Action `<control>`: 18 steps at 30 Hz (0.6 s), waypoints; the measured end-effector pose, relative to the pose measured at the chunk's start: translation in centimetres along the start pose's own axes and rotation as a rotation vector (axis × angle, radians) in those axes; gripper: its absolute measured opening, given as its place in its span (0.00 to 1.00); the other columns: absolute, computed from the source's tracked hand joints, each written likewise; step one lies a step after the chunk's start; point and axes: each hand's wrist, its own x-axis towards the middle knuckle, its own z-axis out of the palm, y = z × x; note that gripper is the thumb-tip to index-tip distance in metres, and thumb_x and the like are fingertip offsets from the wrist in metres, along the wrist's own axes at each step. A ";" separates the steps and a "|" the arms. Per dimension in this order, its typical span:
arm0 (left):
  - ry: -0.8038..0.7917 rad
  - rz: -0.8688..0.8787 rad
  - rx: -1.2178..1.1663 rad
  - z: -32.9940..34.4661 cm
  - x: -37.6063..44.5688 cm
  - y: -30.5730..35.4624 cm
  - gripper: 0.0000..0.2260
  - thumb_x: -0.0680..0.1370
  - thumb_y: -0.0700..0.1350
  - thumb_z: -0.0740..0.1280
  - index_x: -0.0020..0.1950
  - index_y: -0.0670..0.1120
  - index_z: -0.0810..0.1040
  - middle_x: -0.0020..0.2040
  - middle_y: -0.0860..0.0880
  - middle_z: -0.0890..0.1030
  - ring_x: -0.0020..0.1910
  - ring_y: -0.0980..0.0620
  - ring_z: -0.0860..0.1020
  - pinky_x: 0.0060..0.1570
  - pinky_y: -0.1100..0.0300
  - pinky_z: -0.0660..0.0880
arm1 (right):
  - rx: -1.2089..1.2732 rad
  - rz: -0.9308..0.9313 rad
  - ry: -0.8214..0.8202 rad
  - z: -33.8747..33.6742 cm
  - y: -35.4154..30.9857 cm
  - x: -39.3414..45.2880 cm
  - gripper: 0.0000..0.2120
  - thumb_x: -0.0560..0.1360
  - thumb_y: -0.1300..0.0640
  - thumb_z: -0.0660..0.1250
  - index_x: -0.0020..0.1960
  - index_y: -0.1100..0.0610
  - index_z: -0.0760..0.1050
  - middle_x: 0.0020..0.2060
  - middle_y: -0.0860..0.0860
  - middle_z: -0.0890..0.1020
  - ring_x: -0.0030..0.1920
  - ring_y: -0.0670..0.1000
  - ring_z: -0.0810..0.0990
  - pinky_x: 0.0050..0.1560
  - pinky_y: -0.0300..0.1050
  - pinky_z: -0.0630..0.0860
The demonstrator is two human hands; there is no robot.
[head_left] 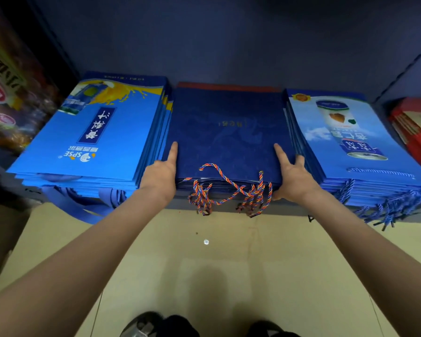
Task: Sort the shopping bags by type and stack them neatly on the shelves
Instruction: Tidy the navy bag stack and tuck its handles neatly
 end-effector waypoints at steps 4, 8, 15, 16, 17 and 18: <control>-0.029 0.029 -0.014 -0.2 0.2 0.8 0.45 0.75 0.36 0.67 0.76 0.51 0.35 0.53 0.40 0.76 0.52 0.43 0.77 0.48 0.54 0.73 | 0.003 0.007 0.038 0.3 0.7 -0.3 0.57 0.65 0.57 0.77 0.76 0.45 0.36 0.68 0.62 0.53 0.60 0.66 0.72 0.62 0.55 0.68; -0.030 0.017 -0.040 0.2 0.0 0.9 0.46 0.75 0.36 0.67 0.75 0.51 0.33 0.58 0.39 0.71 0.55 0.43 0.75 0.51 0.54 0.73 | -0.062 0.002 0.066 0.7 0.4 -0.7 0.58 0.65 0.55 0.78 0.76 0.46 0.35 0.67 0.63 0.55 0.62 0.66 0.69 0.61 0.56 0.69; -0.059 0.013 -0.045 0.4 -0.3 0.5 0.45 0.75 0.36 0.67 0.75 0.51 0.33 0.62 0.36 0.69 0.55 0.40 0.75 0.52 0.52 0.73 | -0.095 -0.022 0.048 0.0 0.5 -0.9 0.54 0.66 0.54 0.76 0.76 0.45 0.39 0.63 0.62 0.62 0.57 0.66 0.73 0.58 0.54 0.71; -0.070 0.001 -0.042 0.5 -0.6 0.3 0.45 0.76 0.36 0.66 0.75 0.50 0.33 0.63 0.35 0.68 0.56 0.40 0.75 0.53 0.51 0.73 | -0.097 -0.031 0.039 0.1 0.3 -1.0 0.54 0.67 0.54 0.76 0.76 0.45 0.39 0.63 0.62 0.61 0.57 0.66 0.73 0.58 0.54 0.71; -0.073 -0.008 -0.034 0.6 -0.7 0.1 0.45 0.76 0.36 0.66 0.75 0.50 0.33 0.63 0.35 0.67 0.57 0.39 0.75 0.54 0.51 0.73 | -0.102 -0.040 0.032 0.2 0.0 -1.1 0.54 0.67 0.55 0.76 0.76 0.45 0.38 0.63 0.62 0.61 0.57 0.65 0.73 0.58 0.54 0.71; -0.065 -0.009 -0.021 0.5 -0.7 -0.2 0.44 0.76 0.36 0.66 0.75 0.50 0.32 0.63 0.35 0.68 0.57 0.39 0.74 0.54 0.51 0.72 | -0.104 -0.048 0.032 0.4 -0.2 -1.3 0.54 0.68 0.55 0.75 0.76 0.45 0.38 0.64 0.62 0.60 0.56 0.65 0.73 0.58 0.54 0.72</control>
